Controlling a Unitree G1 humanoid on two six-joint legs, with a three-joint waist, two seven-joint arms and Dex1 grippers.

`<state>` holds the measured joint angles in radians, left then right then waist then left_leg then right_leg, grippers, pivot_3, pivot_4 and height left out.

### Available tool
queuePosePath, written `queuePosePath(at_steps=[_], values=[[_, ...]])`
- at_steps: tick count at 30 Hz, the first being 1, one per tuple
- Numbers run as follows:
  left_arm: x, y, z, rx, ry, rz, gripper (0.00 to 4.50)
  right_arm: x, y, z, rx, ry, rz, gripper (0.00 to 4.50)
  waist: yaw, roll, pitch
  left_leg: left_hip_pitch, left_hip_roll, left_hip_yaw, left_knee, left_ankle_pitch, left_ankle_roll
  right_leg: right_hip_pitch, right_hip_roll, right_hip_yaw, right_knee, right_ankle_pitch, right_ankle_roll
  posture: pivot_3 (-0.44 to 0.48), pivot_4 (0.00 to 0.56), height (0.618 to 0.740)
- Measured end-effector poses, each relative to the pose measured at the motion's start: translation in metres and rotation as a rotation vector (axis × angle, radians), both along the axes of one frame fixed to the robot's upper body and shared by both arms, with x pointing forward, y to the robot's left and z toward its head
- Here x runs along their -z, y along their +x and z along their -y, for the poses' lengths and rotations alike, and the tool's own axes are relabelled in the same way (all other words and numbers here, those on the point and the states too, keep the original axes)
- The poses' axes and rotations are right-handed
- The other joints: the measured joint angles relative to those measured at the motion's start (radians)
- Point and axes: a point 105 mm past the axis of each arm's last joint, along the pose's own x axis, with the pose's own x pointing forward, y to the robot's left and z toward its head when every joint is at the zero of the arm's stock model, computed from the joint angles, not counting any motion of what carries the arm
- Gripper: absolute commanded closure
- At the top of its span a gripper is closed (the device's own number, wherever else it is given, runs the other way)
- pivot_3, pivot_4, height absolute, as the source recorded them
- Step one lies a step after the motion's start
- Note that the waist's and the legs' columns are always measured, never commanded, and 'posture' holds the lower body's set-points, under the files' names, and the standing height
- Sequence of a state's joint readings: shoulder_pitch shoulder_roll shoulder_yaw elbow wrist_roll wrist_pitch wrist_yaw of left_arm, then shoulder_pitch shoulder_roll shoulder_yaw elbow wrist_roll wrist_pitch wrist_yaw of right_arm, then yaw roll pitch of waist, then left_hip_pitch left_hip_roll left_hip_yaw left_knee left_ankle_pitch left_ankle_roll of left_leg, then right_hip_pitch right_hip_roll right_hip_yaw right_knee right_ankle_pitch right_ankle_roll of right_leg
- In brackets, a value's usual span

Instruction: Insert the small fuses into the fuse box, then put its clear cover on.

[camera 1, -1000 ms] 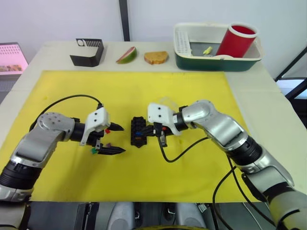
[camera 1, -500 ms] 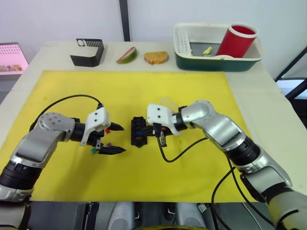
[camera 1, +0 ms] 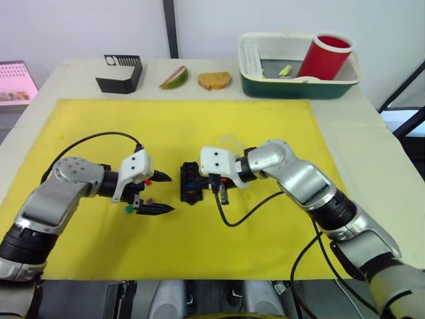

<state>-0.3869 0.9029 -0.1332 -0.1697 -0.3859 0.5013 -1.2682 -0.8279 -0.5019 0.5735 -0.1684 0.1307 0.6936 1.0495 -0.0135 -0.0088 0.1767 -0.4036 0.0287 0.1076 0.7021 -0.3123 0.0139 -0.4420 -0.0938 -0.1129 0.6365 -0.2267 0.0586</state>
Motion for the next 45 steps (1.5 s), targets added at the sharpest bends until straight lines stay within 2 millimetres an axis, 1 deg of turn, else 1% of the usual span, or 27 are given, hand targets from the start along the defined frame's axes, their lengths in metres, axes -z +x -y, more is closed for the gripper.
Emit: queuePosePath(at_steps=[13,18,45], values=[[0.0005,0.0012,0.0019,-0.006,-0.007,0.007,0.09,0.0032,0.0009,-0.0023,0.015,-0.055,-0.021,4.5,-0.001,0.0,-0.001,0.003,0.0,0.0,0.0,0.0,0.0,0.003,0.0,0.0,0.0,0.0,0.0,0.0,0.15,0.74],[0.0005,0.0015,0.0023,-0.007,-0.009,0.009,0.09,0.0054,0.0025,-0.0036,0.016,-0.066,-0.018,4.5,-0.001,0.0,-0.001,0.013,0.0,0.0,-0.002,0.0,0.0,0.012,0.0,0.0,-0.001,0.0,0.0,0.0,0.15,0.74],[0.0002,0.0029,0.0034,-0.011,-0.014,0.017,0.09,0.0015,0.0035,-0.0049,0.044,-0.041,-0.044,4.5,-0.002,0.0,-0.001,0.013,0.001,0.0,-0.002,0.0,0.0,0.012,0.0,0.001,-0.001,0.0,0.0,0.0,0.15,0.74]])
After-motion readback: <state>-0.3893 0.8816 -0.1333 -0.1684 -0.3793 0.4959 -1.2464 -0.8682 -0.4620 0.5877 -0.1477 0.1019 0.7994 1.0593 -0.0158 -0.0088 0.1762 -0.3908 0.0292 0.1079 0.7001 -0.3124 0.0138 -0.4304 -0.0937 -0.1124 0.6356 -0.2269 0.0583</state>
